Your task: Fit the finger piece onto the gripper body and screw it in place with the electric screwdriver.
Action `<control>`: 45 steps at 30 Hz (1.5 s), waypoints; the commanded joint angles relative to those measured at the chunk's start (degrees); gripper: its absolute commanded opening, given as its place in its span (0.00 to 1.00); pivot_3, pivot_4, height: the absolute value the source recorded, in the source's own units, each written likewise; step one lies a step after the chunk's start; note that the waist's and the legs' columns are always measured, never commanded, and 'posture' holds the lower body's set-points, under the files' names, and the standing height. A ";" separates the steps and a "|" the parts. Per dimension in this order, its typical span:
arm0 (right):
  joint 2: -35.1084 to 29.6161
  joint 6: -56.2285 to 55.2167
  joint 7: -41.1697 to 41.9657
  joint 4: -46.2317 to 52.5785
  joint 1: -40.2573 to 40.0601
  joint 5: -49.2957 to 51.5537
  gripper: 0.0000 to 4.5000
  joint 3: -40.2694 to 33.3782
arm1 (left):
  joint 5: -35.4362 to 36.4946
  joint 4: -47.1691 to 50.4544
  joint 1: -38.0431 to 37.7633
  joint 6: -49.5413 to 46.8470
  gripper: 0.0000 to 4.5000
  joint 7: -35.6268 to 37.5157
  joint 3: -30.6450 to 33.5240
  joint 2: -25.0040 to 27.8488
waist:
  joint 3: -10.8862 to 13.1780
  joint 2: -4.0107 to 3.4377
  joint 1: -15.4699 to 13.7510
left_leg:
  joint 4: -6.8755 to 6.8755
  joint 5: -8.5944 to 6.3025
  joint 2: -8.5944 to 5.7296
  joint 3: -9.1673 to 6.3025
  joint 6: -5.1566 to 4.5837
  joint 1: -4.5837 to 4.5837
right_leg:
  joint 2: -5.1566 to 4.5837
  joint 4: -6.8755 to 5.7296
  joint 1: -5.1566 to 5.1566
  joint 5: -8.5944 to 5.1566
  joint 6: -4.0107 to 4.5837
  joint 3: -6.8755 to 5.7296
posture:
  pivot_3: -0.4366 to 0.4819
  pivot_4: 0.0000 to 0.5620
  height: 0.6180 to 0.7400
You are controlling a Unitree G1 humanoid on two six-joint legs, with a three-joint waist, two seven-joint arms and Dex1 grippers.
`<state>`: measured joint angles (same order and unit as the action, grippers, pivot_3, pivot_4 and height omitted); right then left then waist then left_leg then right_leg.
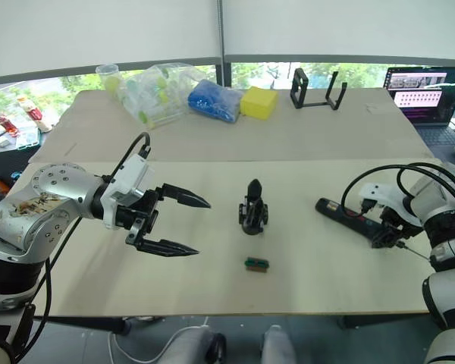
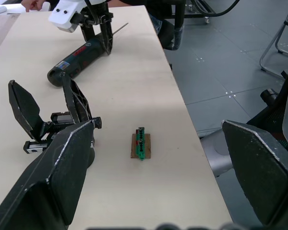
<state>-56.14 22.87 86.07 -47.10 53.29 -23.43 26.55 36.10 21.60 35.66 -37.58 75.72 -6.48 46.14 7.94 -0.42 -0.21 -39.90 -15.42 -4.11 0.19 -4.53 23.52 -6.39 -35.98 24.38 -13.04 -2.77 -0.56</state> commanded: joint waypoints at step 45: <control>22.84 21.17 -37.49 89.08 -48.62 74.93 0.43 -54.50 | -14.65 -15.82 -10.38 25.44 1.00 5.06 -9.45 -9.23 | 0.23 -0.18 -0.72 | 0.02 0.02 -0.03 -0.10 -0.18 -0.02 | -0.04 -0.09 -0.11 0.02 -0.04 0.17 | 0.48 0.27 1.00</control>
<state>-33.54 48.91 48.03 37.63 4.15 50.03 -27.69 22.02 5.93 24.44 -13.85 80.57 -16.01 37.35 8.17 -0.60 -0.93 -39.90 -15.41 -4.15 0.09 -4.71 23.50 -6.43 -36.07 24.28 -13.02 -2.81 -0.39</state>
